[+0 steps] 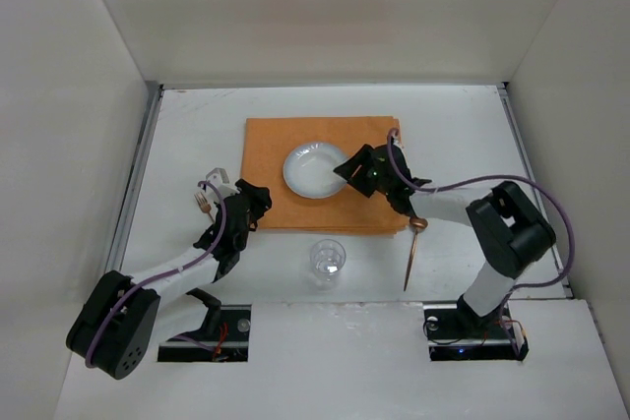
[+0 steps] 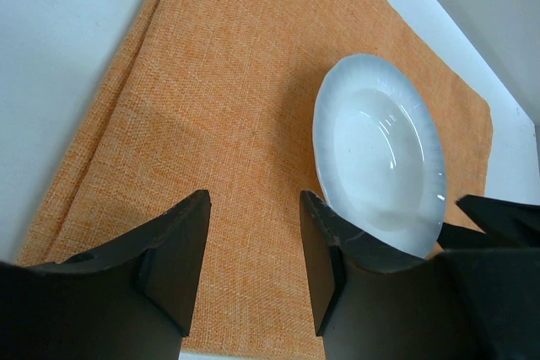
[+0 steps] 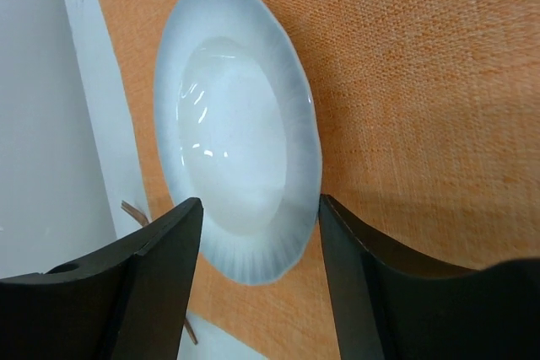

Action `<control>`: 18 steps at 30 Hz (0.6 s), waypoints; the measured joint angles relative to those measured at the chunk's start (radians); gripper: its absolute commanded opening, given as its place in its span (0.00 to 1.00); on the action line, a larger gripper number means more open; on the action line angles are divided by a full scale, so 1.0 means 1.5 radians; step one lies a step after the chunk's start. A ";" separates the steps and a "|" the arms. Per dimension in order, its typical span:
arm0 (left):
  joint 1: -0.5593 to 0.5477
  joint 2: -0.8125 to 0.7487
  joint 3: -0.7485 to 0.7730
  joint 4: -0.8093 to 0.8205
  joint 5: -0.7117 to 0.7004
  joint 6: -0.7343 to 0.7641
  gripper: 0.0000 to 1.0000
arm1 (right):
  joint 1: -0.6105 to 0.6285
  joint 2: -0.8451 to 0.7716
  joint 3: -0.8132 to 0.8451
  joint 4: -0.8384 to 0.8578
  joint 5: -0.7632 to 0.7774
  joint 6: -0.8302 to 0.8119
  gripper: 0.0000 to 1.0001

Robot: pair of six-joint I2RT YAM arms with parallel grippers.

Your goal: Set the dinner table for one person

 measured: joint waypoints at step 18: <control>-0.001 -0.001 0.000 0.000 0.000 0.000 0.44 | 0.238 -0.387 0.000 -0.402 0.077 -0.348 0.45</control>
